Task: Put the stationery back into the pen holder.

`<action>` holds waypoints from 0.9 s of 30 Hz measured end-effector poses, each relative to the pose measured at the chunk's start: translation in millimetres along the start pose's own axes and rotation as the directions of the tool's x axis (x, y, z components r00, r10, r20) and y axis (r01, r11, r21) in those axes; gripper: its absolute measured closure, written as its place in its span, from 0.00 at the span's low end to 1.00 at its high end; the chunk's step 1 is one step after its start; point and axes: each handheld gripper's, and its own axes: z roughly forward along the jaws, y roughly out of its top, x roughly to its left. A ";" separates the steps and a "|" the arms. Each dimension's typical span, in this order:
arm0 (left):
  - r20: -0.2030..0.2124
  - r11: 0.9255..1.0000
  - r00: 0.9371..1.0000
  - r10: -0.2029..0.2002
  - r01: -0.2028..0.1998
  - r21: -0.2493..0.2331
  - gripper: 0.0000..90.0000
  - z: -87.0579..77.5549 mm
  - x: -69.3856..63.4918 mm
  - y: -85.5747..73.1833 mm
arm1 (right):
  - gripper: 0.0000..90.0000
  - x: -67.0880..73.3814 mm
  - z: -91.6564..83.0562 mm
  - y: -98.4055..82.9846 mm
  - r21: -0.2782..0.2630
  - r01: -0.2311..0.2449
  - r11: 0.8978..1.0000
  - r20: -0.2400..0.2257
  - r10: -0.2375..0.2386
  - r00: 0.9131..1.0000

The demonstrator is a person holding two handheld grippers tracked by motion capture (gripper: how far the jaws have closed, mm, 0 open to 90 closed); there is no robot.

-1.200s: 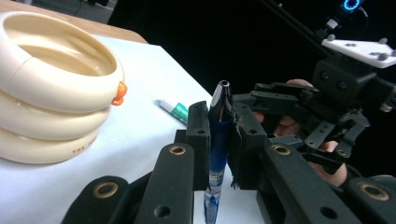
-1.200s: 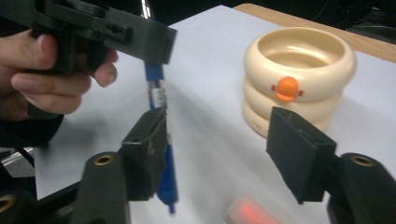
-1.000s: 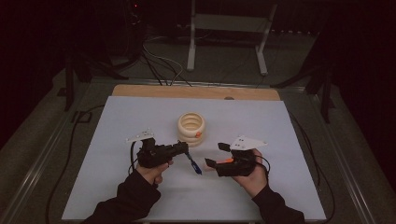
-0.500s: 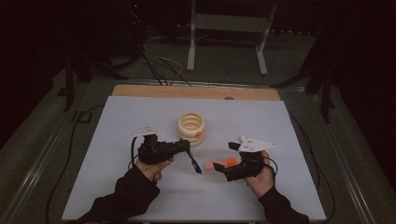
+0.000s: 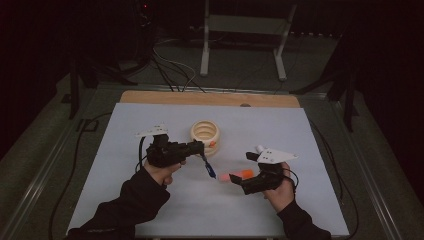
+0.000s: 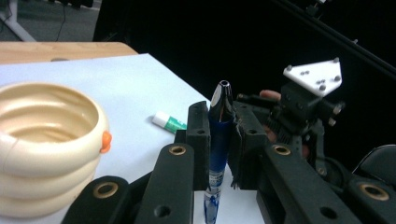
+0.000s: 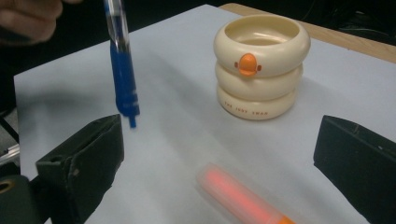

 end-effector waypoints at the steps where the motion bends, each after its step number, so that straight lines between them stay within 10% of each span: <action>1: 0.000 1.000 1.000 0.001 -0.001 -0.001 0.90 0.0 0.1 2.4 | 0.02 0.4 0.1 -0.1 -0.002 0.001 1.000 0.003 -0.001 1.000; 27: -0.032 0.996 0.998 0.053 -0.055 -0.064 0.90 -4.3 3.6 56.7 | 0.02 -1.7 -3.0 1.3 -0.029 -0.011 1.000 -0.004 0.011 1.000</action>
